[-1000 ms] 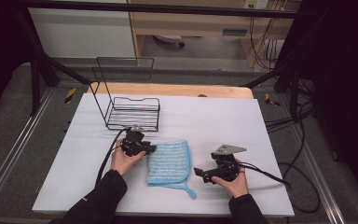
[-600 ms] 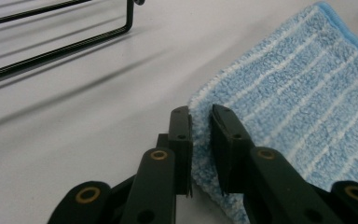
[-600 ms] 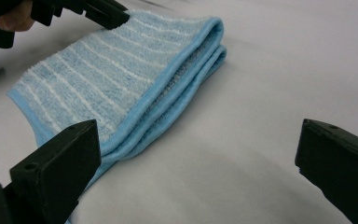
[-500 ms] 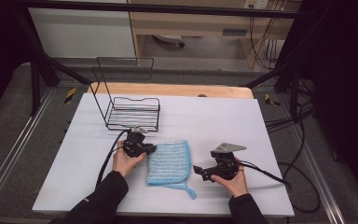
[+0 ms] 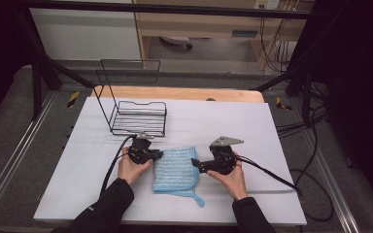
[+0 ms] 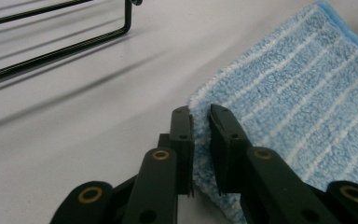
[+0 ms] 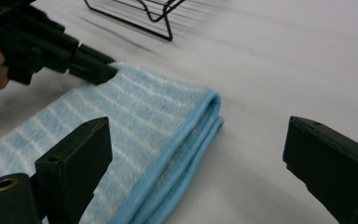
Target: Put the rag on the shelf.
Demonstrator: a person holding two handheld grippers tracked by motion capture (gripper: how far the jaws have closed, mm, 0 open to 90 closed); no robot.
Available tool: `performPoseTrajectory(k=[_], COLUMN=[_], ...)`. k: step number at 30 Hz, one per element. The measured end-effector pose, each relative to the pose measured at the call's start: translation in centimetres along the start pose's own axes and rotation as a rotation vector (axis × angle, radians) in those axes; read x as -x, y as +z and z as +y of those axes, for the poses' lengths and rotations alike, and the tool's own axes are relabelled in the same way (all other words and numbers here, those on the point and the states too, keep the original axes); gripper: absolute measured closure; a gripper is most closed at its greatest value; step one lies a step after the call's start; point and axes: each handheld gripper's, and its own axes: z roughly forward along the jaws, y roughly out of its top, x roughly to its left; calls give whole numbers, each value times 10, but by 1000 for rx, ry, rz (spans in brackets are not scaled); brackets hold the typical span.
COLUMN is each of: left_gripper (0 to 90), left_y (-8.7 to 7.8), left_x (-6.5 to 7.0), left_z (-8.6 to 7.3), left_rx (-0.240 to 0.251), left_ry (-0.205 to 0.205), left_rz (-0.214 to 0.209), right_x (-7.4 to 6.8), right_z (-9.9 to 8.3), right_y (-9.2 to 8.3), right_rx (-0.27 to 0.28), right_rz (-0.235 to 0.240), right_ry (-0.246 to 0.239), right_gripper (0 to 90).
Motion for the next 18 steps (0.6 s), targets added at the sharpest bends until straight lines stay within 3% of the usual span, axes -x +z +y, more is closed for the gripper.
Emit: performPoseTrajectory(k=[8,15,18], left_gripper=[793,793,793], left_y=[0,0,0], left_x=[1,1,1], left_z=[0,-1,-1], left_rx=[3,10,11], left_ry=[15,18,17], left_rz=[5,3,1], right_x=[12,17,17], right_z=[12,6,5], right_y=[29,44,46], right_rx=[-25,-83,-101], right_rz=[-21,-14,5], right_ry=[46,24,39], right_gripper=[255,425,498])
